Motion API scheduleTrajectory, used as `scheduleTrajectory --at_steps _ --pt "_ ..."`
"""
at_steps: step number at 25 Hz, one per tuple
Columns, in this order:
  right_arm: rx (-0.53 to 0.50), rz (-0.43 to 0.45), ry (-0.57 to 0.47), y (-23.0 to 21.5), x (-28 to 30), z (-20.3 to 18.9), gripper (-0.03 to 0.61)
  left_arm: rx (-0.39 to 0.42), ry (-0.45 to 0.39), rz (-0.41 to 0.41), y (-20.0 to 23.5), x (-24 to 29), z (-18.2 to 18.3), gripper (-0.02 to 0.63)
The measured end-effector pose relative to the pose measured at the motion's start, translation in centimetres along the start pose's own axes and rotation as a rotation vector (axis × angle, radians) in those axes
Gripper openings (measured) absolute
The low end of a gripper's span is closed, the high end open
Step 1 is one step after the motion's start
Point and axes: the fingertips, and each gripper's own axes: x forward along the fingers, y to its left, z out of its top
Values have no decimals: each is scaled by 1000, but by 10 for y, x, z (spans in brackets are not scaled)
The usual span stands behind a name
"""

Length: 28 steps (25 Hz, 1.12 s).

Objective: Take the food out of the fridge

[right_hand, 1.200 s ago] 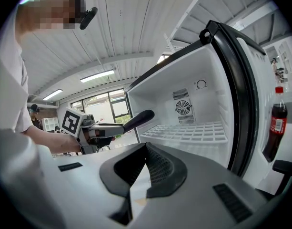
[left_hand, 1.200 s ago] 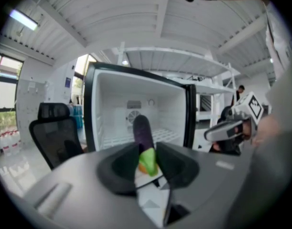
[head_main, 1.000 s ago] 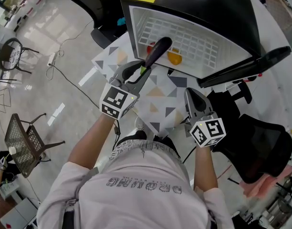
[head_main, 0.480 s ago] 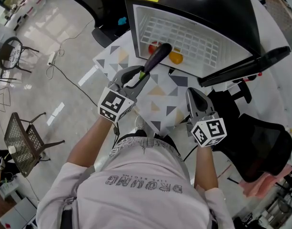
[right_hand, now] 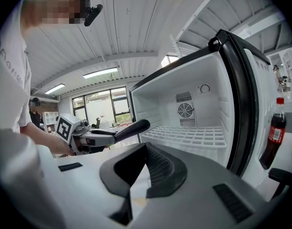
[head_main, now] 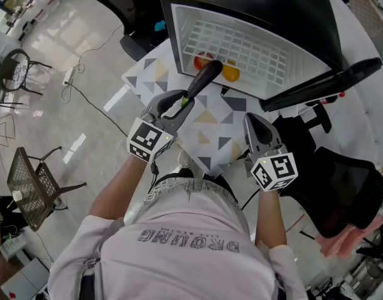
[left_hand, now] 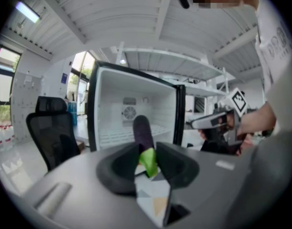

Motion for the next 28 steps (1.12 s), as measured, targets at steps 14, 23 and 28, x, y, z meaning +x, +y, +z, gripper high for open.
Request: scheduleTrajectory --at_steps 14,23,28 --pt "2 11 -1 -6 -1 -3 0 -2 13 -16 -11 4 -6 118" --pt "3 13 4 -11 -1 -5 0 6 7 -25 -15 9 -1 118" --pt "5 17 12 -13 -1 -8 0 6 7 -29 -17 11 -1 118"
